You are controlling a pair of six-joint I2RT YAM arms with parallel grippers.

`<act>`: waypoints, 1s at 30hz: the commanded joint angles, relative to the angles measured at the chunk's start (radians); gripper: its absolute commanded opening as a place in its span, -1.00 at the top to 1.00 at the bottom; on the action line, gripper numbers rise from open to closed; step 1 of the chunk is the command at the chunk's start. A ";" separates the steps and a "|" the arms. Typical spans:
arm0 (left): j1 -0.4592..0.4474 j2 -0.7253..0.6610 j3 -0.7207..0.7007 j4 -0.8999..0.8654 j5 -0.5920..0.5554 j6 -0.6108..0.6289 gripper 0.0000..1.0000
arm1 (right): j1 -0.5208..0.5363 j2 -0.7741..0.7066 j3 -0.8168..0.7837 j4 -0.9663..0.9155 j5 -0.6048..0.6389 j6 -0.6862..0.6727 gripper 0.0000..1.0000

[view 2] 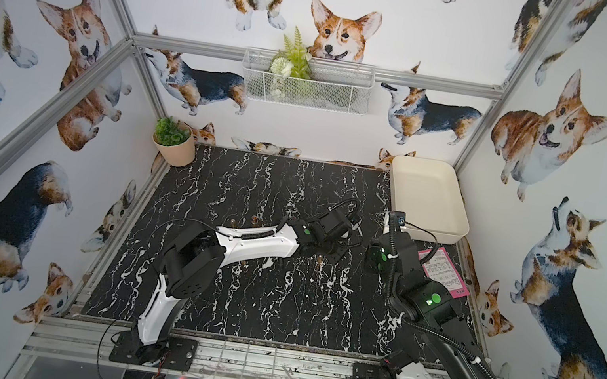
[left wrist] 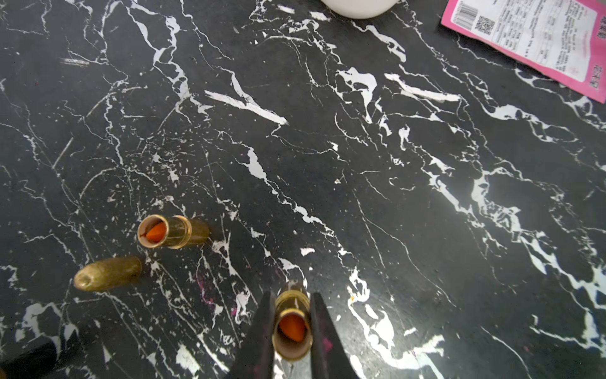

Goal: Open the lipstick cap
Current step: Place the lipstick at the center of the board.

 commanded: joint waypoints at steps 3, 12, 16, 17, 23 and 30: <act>-0.002 0.011 -0.046 0.096 -0.010 0.002 0.65 | -0.005 -0.002 -0.005 0.010 0.007 0.003 0.24; -0.001 0.021 -0.083 0.150 -0.030 -0.010 0.66 | -0.005 0.000 -0.013 0.010 -0.008 0.001 0.24; -0.001 0.019 -0.097 0.151 -0.035 -0.014 0.65 | -0.005 0.001 -0.015 0.013 -0.007 0.001 0.24; -0.001 0.018 -0.100 0.151 -0.035 -0.016 0.65 | -0.005 0.003 -0.016 0.014 -0.010 0.001 0.23; -0.001 0.007 -0.121 0.158 -0.039 -0.027 0.57 | -0.005 -0.001 -0.026 0.017 -0.010 0.002 0.23; -0.001 0.008 -0.120 0.148 -0.044 -0.022 0.37 | -0.005 0.000 -0.028 0.021 -0.008 -0.002 0.23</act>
